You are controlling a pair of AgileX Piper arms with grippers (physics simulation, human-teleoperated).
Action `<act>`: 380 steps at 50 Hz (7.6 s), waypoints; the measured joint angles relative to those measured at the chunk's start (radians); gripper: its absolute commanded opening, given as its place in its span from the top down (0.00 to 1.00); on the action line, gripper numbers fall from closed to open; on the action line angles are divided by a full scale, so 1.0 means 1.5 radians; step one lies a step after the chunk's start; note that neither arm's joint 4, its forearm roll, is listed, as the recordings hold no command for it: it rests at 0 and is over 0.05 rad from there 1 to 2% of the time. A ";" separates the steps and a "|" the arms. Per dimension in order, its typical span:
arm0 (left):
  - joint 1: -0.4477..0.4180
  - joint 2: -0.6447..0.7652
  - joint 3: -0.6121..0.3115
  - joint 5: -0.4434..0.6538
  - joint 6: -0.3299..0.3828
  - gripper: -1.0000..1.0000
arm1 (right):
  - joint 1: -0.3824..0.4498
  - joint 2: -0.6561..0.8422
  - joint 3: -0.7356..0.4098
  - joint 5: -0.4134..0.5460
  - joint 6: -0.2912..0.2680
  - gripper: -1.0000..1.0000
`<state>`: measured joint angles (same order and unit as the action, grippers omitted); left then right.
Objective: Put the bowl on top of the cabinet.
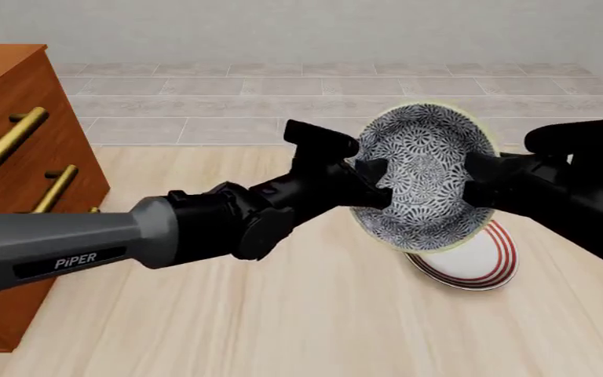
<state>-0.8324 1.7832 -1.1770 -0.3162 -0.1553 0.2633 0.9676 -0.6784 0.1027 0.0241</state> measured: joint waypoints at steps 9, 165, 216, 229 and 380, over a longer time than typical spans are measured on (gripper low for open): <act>0.001 -0.003 0.007 -0.002 0.004 1.00 | 0.000 -0.003 -0.001 0.002 0.003 0.00; 0.357 -0.291 -0.085 0.366 0.099 1.00 | 0.030 -0.094 -0.008 0.057 0.036 0.00; 0.569 -0.423 -0.063 0.463 -0.210 1.00 | 0.038 -0.100 -0.005 0.061 0.038 0.00; 0.651 -0.445 -0.016 0.421 -0.260 1.00 | 0.040 -0.100 -0.003 0.060 0.039 0.00; 0.892 -0.648 0.107 0.295 -0.378 0.00 | 0.046 -0.080 0.007 0.045 0.032 0.00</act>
<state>0.5054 0.8105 -1.0167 0.1265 -0.7225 0.3329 0.8470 -0.6682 0.1705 0.0727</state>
